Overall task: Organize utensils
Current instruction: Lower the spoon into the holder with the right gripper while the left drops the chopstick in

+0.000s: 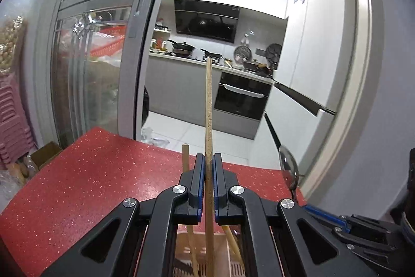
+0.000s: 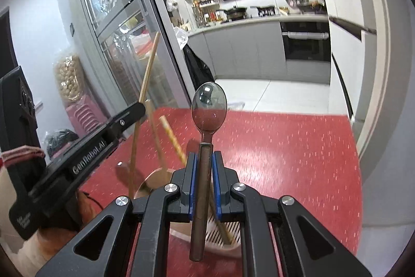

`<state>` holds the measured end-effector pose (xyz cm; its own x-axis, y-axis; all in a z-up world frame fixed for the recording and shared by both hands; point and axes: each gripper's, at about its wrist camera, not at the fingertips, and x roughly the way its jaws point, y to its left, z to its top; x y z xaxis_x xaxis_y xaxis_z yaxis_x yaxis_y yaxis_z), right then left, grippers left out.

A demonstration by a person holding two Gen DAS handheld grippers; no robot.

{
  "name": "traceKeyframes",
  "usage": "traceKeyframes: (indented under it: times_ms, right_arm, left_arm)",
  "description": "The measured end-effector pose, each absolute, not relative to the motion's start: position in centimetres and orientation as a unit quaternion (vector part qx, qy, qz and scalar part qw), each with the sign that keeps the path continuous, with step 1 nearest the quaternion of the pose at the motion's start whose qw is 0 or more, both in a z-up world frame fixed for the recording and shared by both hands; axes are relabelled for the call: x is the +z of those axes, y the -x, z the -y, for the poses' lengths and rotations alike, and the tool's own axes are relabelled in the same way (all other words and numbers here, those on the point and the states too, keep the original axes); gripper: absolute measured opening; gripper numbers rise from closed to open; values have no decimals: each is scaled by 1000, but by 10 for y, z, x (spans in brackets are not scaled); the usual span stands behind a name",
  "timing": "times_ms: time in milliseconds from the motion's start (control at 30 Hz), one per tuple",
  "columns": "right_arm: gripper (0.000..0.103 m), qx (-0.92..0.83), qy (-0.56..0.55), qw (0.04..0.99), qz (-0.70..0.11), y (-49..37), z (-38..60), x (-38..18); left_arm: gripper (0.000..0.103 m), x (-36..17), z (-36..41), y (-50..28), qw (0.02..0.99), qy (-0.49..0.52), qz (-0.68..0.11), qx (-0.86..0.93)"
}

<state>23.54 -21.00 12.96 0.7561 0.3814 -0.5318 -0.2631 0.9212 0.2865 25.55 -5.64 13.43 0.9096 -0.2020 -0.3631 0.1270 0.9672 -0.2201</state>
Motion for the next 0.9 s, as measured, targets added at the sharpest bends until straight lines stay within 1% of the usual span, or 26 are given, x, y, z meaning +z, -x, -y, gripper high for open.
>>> traceKeyframes:
  times_ms: [167,300,567,900]
  right_arm:
    - [12,164,-71,946,-271,-250,202,116]
    - [12,153,-29,956,-249,-250,192,102]
    - [12,152,7,957,-248,-237,183,81]
    - [12,166,13,951,-259,-222,182,75]
  left_arm:
    - [31,119,63,-259,979,80,-178,-60]
    - [31,106,68,-257,981,63,-176,-49]
    - [31,88,77,-242,981,16,-186,-44]
    - [31,75,73,-229,974,6,-223,-46]
